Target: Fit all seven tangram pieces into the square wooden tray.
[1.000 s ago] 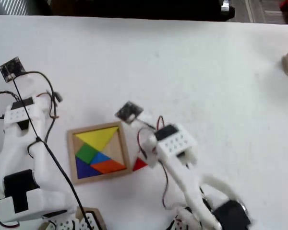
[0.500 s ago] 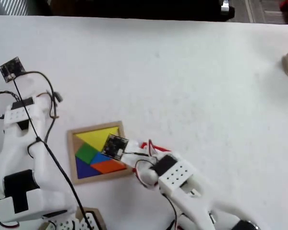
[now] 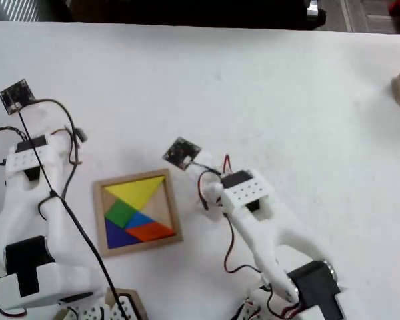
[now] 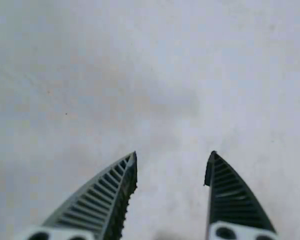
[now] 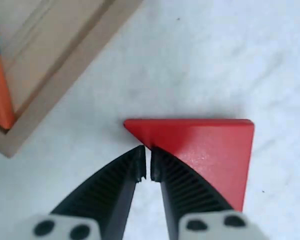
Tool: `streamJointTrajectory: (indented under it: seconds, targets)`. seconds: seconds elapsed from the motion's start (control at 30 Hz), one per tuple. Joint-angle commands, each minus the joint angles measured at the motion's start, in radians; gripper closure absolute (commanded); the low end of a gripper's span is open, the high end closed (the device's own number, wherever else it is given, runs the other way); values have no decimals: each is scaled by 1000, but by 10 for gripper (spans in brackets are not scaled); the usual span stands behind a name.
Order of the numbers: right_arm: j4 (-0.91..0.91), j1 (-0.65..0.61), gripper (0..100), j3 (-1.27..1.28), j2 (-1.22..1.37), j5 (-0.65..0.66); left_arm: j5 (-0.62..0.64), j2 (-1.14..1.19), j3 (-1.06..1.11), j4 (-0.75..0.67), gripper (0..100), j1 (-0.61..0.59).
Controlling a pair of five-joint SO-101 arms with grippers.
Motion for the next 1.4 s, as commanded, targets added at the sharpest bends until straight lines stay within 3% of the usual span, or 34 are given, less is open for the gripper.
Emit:
streamJointTrajectory:
  seconds: [0.0, 0.2, 0.3, 0.6, 0.83, 1.1, 1.37]
  targets:
    - [-27, 67, 957, -51, 18, -57, 6, -2, -32, -18, 771, -1]
    - [-56, 223, 954, -121, 25, -290, 6, -2, -32, -18, 771, -2]
    - [-56, 252, 953, -132, 27, -333, 6, -2, -32, -18, 771, -2]
    - [-56, 272, 953, -140, 28, -342, 6, -2, -32, -18, 771, -2]
    - [-133, 401, 957, -138, 28, -351, 6, -2, -32, -18, 771, -2]
    - [-136, 441, 957, -209, 177, -344, 6, -2, -12, -41, 771, -1]
    - [145, 443, 961, -322, 259, -342, 6, -2, -12, -43, 771, -1]
